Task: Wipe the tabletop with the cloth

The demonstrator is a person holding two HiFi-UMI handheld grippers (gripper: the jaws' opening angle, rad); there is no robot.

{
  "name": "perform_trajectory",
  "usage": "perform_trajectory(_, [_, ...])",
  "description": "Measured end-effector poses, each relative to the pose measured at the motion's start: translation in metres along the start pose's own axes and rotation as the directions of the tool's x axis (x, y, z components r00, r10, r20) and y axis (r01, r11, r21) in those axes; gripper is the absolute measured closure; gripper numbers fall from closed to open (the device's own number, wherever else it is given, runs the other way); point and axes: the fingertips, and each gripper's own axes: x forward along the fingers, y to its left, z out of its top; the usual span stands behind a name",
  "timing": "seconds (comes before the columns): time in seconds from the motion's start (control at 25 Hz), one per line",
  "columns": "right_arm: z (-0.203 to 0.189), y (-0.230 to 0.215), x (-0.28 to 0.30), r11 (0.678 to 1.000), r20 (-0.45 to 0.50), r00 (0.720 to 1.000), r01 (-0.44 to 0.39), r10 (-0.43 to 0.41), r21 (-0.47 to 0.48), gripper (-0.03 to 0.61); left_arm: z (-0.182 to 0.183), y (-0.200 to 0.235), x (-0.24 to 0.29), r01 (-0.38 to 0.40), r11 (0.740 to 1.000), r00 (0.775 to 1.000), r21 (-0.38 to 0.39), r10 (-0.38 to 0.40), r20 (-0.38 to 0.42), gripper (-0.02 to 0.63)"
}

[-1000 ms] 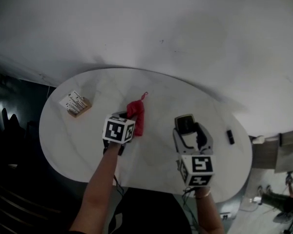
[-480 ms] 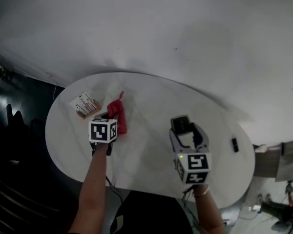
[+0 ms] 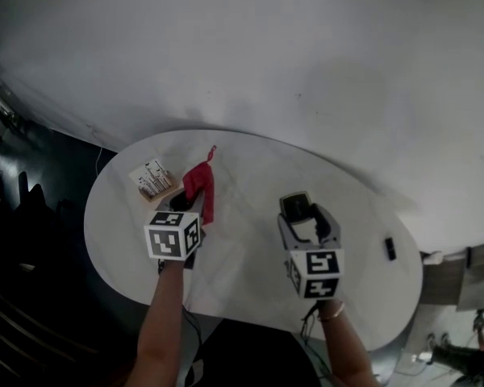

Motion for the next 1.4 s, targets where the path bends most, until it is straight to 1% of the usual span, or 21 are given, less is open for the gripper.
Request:
perform_trajectory(0.08, [0.003,0.002,0.005,1.0,0.003,1.0,-0.004,0.004,-0.011,0.276,0.007,-0.011,-0.002,0.011,1.0,1.0,0.013,-0.011,0.022,0.552])
perform_trajectory(0.24, [0.011,0.011,0.016,0.999,0.006,0.999,-0.032,0.032,0.003,0.276,0.01,-0.029,-0.003,0.03,0.999,0.998,0.032,-0.032,0.05,0.552])
perform_trajectory(0.44, [0.008,0.008,0.038,0.999,-0.013,0.999,-0.034,0.033,-0.033,0.276,0.008,-0.048,0.001,0.051,0.997,0.997,0.056,-0.054,0.052,0.552])
perform_trajectory(0.56, [0.001,0.004,0.057,0.999,-0.049,0.998,-0.031,0.03,-0.025,0.276,0.007,-0.054,0.005,0.063,0.997,0.997,0.047,-0.065,0.047,0.552])
perform_trajectory(0.64, [-0.004,0.001,0.069,1.0,-0.072,0.997,-0.026,0.024,-0.016,0.276,0.007,-0.056,0.008,0.07,0.997,0.996,0.036,-0.072,0.046,0.552])
perform_trajectory(0.92, [-0.017,-0.007,0.111,0.999,-0.112,0.994,-0.002,-0.003,-0.044,0.276,0.007,-0.06,0.02,0.081,0.996,0.996,0.037,-0.082,0.038,0.552])
perform_trajectory(1.12, [-0.033,-0.001,0.131,0.994,-0.181,0.983,-0.006,-0.014,-0.108,0.276,0.004,-0.057,0.027,0.079,0.997,0.997,0.023,-0.08,0.021,0.552])
perform_trajectory(1.4, [-0.053,0.0,0.142,0.989,-0.256,0.966,-0.019,-0.019,-0.143,0.276,0.006,-0.046,0.031,0.067,0.998,0.997,0.007,-0.067,0.03,0.552])
